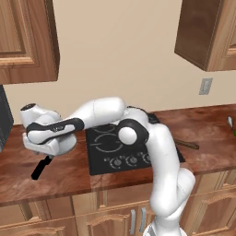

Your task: Place both pans onto different burners. Then place the lime and the fish on different pans.

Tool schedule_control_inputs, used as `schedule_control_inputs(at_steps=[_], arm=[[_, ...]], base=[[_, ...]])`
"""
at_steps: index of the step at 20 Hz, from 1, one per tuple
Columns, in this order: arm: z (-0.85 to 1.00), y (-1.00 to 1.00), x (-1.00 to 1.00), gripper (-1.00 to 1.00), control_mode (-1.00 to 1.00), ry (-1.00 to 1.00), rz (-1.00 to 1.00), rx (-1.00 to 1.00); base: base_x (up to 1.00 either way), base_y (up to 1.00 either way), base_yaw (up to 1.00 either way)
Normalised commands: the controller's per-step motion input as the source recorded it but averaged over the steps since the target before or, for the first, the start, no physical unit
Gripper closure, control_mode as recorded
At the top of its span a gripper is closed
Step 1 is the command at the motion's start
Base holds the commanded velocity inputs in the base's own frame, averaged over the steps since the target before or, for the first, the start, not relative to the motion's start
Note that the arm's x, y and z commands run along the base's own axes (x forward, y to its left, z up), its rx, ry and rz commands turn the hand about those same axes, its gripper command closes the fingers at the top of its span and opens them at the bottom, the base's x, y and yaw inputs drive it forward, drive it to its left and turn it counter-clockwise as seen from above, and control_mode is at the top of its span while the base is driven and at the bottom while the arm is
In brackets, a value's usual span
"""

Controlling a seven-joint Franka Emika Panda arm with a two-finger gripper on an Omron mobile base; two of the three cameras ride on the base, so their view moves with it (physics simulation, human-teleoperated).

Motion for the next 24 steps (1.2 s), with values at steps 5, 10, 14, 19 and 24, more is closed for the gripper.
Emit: schedule_control_inputs(at_steps=[5,10,14,19,24], arm=[[-0.13,0.02,0.01,-1.0,-1.0,0.0,0.02,0.0],[-0.19,0.12,0.06,-1.0,-1.0,-0.01,0.02,0.0],[-0.18,0.17,0.01,-1.0,-1.0,-0.03,0.01,0.0],[-0.15,0.21,0.01,-1.0,-1.0,-0.02,0.0,0.0],[-0.11,0.11,0.01,-1.0,-1.0,-0.01,0.0,0.0]], base=[[0.0,0.0,0.0],[0.0,0.0,0.0],[0.0,0.0,0.0],[0.0,0.0,0.0],[0.0,0.0,0.0]])
